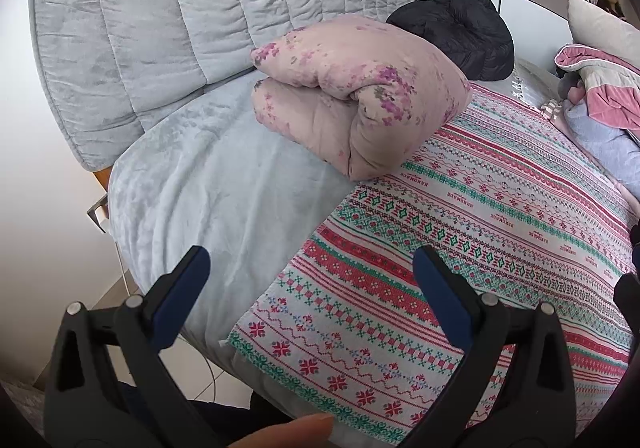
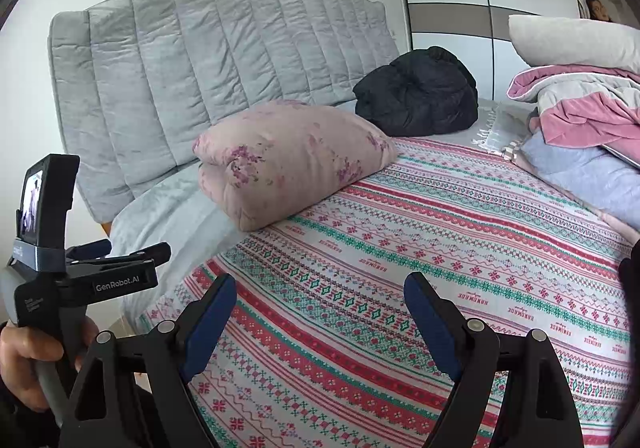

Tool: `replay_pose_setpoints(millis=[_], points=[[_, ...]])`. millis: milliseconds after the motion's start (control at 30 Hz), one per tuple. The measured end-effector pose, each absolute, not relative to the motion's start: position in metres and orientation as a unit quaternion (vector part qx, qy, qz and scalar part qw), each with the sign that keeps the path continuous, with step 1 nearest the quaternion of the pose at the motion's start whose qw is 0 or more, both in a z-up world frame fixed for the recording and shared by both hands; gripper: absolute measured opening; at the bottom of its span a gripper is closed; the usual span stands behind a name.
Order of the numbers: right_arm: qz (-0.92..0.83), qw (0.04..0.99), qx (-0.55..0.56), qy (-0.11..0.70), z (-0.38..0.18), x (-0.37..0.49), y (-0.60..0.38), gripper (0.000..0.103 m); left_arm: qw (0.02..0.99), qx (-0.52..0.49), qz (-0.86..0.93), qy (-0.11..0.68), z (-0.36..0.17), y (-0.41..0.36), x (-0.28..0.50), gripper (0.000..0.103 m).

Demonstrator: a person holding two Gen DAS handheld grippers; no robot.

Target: Fold large clothes

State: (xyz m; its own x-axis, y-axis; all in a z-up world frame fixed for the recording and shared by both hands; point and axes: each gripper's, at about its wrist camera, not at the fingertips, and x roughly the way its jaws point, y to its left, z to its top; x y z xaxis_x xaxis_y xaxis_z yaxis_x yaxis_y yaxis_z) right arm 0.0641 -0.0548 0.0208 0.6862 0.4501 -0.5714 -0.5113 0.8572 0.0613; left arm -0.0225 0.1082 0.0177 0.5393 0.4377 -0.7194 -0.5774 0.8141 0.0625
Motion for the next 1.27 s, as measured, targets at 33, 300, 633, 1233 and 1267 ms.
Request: replay_pose_setpoints(millis=[33, 300, 633, 1233, 1267], points=[[0.262, 0.917, -0.051, 0.297, 0.0211, 0.0641, -0.0548, 0.087, 0.873, -0.091, 0.291, 0.382, 0.0177, 0.1081, -0.0225, 0.101], [0.262, 0.916, -0.054, 0.298, 0.0175, 0.0647, -0.0528, 0.087, 0.873, -0.088, 0.289, 0.382, 0.0191, 0.1078, -0.0210, 0.101], [0.263, 0.915, -0.056, 0.302, 0.0132, 0.0654, -0.0516, 0.087, 0.875, -0.085, 0.287, 0.380, 0.0182, 0.1064, -0.0204, 0.101], [0.264, 0.914, -0.056, 0.303, 0.0128, 0.0656, -0.0501, 0.087, 0.875, -0.084, 0.288, 0.381, 0.0188, 0.1026, -0.0209, 0.101], [0.265, 0.914, -0.056, 0.303, 0.0129, 0.0656, -0.0502, 0.087, 0.875, -0.084, 0.287, 0.381, 0.0187, 0.1020, -0.0211, 0.101]])
